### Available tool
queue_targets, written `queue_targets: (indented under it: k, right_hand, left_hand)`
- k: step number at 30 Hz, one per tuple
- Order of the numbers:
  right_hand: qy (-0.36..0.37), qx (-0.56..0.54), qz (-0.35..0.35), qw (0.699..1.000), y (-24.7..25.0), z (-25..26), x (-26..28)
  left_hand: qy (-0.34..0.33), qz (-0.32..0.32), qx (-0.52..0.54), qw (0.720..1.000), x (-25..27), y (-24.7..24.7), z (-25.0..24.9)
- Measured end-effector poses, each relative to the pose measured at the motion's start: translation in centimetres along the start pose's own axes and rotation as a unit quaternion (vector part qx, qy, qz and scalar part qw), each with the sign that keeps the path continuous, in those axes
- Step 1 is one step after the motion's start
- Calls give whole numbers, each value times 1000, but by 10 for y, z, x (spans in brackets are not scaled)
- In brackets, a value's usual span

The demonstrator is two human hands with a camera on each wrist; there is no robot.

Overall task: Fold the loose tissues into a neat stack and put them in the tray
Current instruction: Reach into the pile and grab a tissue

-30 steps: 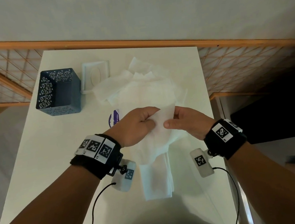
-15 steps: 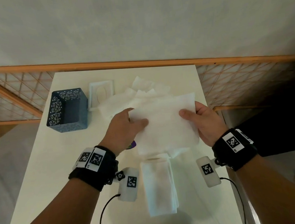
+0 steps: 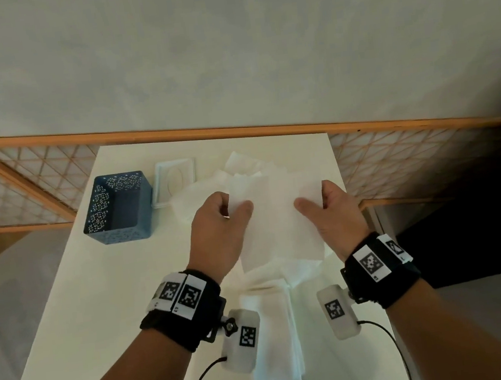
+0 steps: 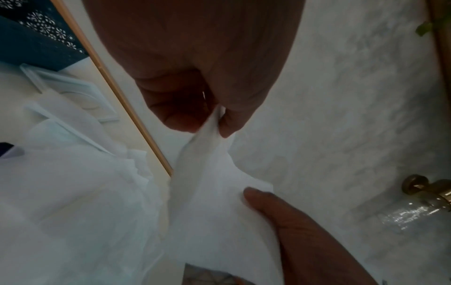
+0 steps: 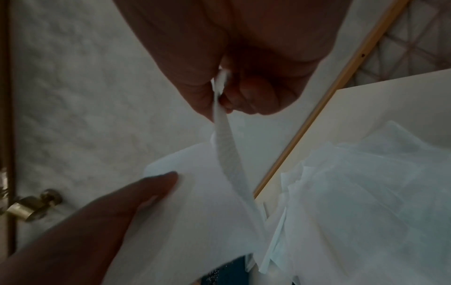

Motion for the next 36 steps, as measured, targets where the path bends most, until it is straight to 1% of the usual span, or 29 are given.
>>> queue_targets:
  k: [4, 8, 16, 20, 23, 25, 27, 29, 30, 32, 33, 36]
  right_hand:
    - [25, 22, 23, 999, -15, 16, 12]
    - [40, 16, 54, 998, -28, 28, 21]
    - [45, 3, 89, 995, -45, 30, 28]
    - [79, 39, 121, 989, -49, 33, 34]
    - [97, 52, 153, 982, -51, 34, 41]
    - [104, 54, 139, 983, -47, 32, 42]
    - [109, 49, 87, 989, -39, 26, 39]
    - [90, 68, 25, 993, -28, 18, 31]
    - [65, 89, 10, 994, -25, 13, 28]
    - [3, 110, 30, 993, -23, 1, 23]
    - [-17, 99, 50, 994, -24, -7, 22]
    - [-57, 58, 93, 992, -29, -26, 26]
  left_hand:
    - [24, 18, 44, 999, 11, -14, -6]
    - [39, 17, 79, 996, 15, -21, -10]
    - [73, 34, 154, 985, 15, -27, 2]
    - [64, 55, 178, 980, 18, -31, -4]
    - [51, 51, 174, 982, 16, -30, -1]
    - [52, 42, 158, 985, 13, -28, 5]
    - [66, 36, 168, 983, 11, -26, 11]
    - [71, 41, 165, 983, 12, -24, 15]
    - [71, 44, 157, 984, 13, -23, 16]
    - [74, 56, 150, 984, 15, -22, 23]
    - [80, 63, 158, 982, 16, -22, 28]
    - [109, 86, 189, 972, 24, -20, 39]
Point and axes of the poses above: each hand's wrist, its own x-axis away from the middle knuckle, its own y-axis out of the back of the hand, z = x × y, the point moved 4 cm from there along -x, towards the middle knuckle, and after that the axes turned 4 degrees about -y, right-handed, at the moved point
